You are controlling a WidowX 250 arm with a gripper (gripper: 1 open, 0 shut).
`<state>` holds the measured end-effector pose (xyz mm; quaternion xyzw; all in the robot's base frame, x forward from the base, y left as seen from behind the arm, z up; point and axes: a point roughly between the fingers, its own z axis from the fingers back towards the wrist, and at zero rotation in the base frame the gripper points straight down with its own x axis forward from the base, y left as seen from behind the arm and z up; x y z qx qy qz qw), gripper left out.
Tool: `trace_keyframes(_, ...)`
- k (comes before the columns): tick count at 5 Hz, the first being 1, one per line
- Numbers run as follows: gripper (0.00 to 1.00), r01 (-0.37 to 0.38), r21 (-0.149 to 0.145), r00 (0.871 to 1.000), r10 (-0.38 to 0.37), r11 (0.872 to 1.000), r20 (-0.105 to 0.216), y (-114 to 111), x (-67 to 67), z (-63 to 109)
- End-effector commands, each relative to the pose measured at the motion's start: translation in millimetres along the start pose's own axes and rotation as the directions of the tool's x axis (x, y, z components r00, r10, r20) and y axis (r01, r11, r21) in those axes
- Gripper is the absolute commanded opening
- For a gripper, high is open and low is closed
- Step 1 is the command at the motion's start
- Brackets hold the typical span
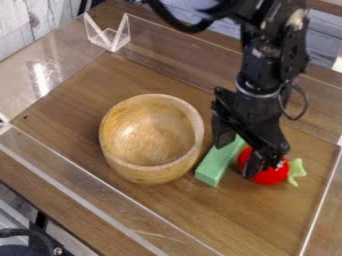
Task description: Move the red object to the right side of the table
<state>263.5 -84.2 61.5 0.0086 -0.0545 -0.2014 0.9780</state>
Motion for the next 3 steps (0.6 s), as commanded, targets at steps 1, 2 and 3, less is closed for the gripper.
trace_keyframes(1, 1.00, 0.016, 0.009, 0.999, -0.016, 1.000, 0.050, 10, 4.0, 3.4)
trace_keyframes(2, 1.00, 0.032, 0.020, 0.998, -0.033, 0.999, 0.048, 20, 1.2, 3.7)
trace_keyframes(3, 1.00, 0.091, 0.036, 0.995, -0.093, 0.995, 0.048, 16, -1.4, 15.9)
